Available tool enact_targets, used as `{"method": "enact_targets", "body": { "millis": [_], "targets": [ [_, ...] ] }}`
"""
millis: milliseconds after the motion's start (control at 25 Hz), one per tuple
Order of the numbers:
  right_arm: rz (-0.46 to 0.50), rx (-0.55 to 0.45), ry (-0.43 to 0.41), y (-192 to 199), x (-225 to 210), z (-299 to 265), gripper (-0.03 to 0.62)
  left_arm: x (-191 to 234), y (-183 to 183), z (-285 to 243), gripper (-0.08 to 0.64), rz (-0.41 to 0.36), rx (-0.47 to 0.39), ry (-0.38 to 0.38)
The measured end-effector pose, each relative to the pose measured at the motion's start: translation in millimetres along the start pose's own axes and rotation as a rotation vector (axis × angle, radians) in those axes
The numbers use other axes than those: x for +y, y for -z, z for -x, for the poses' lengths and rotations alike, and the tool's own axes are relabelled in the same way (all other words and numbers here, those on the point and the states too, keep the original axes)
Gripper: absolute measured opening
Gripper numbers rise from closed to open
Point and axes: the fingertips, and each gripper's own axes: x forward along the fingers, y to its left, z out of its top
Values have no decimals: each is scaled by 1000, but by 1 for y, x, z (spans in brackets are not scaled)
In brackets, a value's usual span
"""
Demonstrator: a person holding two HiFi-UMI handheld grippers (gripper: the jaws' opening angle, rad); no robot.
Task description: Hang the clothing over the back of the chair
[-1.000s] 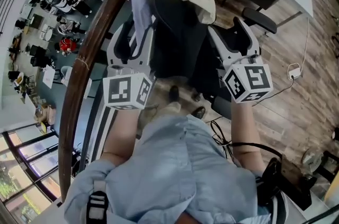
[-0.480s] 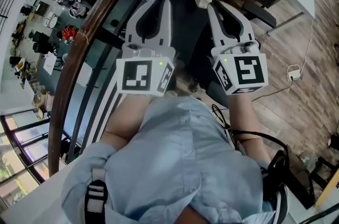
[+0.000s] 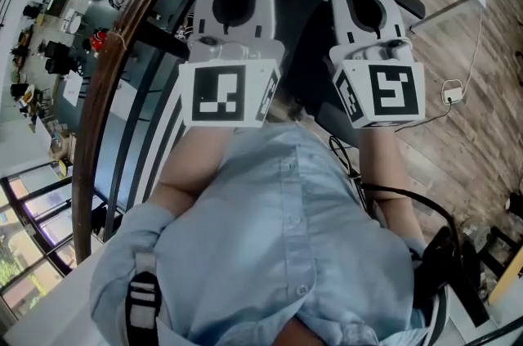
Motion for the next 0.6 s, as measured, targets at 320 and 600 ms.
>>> {"method": "enact_targets", "body": {
  "millis": [320,600],
  "targets": [
    [11,-2,1,1,5,-4,12,0,3,0,14,23,13,13],
    [10,5,-2,1,12,-7,12,6,4,3,14,43,21,10]
  ]
}}
